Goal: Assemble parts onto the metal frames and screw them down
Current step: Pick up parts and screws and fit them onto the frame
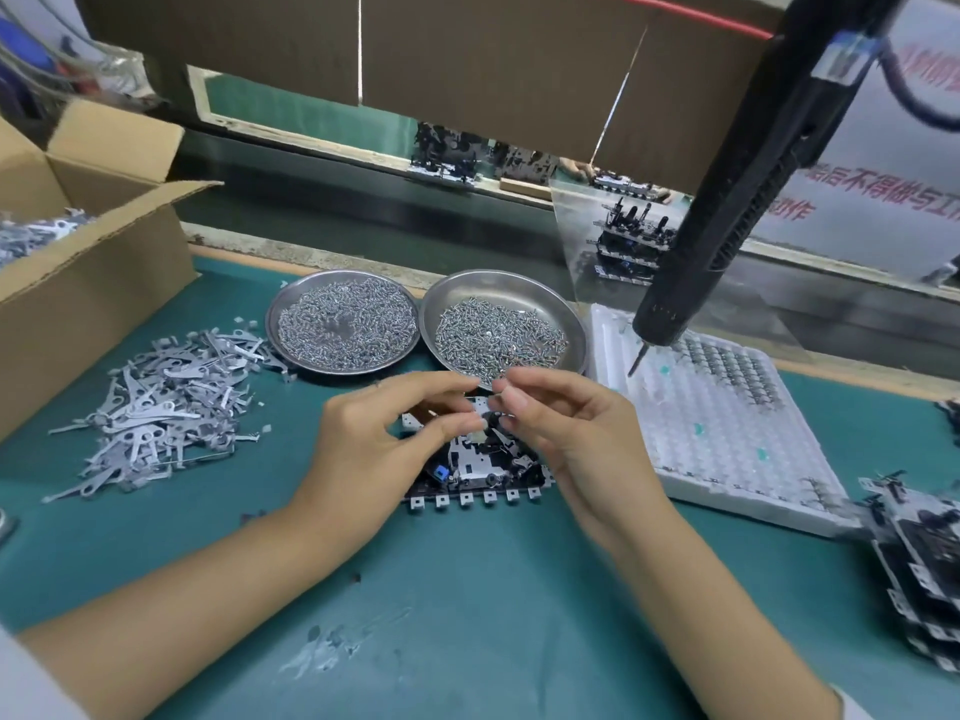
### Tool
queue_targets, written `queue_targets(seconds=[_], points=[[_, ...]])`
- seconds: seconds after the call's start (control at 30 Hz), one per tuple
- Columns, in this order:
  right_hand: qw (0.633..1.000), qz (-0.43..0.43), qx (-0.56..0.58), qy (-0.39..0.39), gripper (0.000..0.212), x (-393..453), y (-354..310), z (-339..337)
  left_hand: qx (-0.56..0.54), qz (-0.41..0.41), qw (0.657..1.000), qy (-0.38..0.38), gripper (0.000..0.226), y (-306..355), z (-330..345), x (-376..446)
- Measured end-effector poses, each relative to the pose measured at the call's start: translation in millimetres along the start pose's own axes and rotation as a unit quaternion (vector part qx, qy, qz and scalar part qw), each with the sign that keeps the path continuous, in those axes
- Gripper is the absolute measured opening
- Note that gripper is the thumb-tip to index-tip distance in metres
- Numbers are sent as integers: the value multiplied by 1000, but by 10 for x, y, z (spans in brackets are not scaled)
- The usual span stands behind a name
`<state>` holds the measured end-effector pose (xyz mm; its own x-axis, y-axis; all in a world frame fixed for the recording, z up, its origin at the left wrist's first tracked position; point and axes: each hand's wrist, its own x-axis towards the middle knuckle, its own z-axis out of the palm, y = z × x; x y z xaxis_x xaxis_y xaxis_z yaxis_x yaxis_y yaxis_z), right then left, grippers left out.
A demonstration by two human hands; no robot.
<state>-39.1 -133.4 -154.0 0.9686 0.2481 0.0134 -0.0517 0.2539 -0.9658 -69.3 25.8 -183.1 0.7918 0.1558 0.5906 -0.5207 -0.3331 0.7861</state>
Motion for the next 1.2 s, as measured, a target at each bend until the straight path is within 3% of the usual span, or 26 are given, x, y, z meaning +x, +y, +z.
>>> queue_targets(seconds=[0.3, 0.97, 1.2], points=[[1000, 16, 4, -22, 16, -60, 58, 30, -18, 13, 1000, 1, 35, -7, 19, -21], [1000, 17, 5, -22, 17, -102, 42, 42, -29, 31, 999, -1, 25, -6, 23, -34], [986, 126, 68, -87, 23, -37, -45, -59, 13, 92, 995, -36, 26, 11, 26, -43]])
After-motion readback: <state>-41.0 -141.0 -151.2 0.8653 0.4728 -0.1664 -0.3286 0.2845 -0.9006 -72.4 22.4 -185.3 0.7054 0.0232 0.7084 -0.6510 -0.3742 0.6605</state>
